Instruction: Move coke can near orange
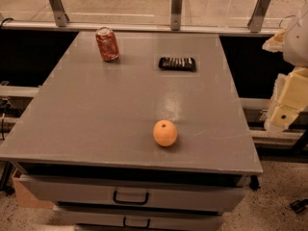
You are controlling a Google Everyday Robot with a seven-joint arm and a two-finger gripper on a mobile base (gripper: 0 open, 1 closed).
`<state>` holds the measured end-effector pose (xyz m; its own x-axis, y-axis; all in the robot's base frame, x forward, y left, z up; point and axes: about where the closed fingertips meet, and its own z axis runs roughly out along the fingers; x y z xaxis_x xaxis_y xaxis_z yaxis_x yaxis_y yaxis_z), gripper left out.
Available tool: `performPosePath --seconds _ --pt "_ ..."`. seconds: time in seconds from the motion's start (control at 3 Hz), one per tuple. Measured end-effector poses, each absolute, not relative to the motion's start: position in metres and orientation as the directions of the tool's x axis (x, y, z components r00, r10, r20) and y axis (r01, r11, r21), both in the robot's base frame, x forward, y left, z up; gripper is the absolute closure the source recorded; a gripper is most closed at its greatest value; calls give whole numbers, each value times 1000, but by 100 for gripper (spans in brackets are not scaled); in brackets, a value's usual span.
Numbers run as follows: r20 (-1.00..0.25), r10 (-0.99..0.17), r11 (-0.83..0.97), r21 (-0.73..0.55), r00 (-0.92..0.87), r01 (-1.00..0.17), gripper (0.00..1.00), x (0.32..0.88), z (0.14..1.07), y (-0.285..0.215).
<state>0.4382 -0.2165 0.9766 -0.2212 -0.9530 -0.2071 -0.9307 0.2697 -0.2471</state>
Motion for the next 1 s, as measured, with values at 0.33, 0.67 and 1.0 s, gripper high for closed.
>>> performPosePath --seconds 0.33,0.67,1.0 --pt "-207 -953 270 -247 -221 -931 0 438 977 -216" --pt "-233 -953 250 -250 -193 -935 0 452 973 -206" --pt "-303 -948 188 -270 -101 -944 0 494 963 -164"
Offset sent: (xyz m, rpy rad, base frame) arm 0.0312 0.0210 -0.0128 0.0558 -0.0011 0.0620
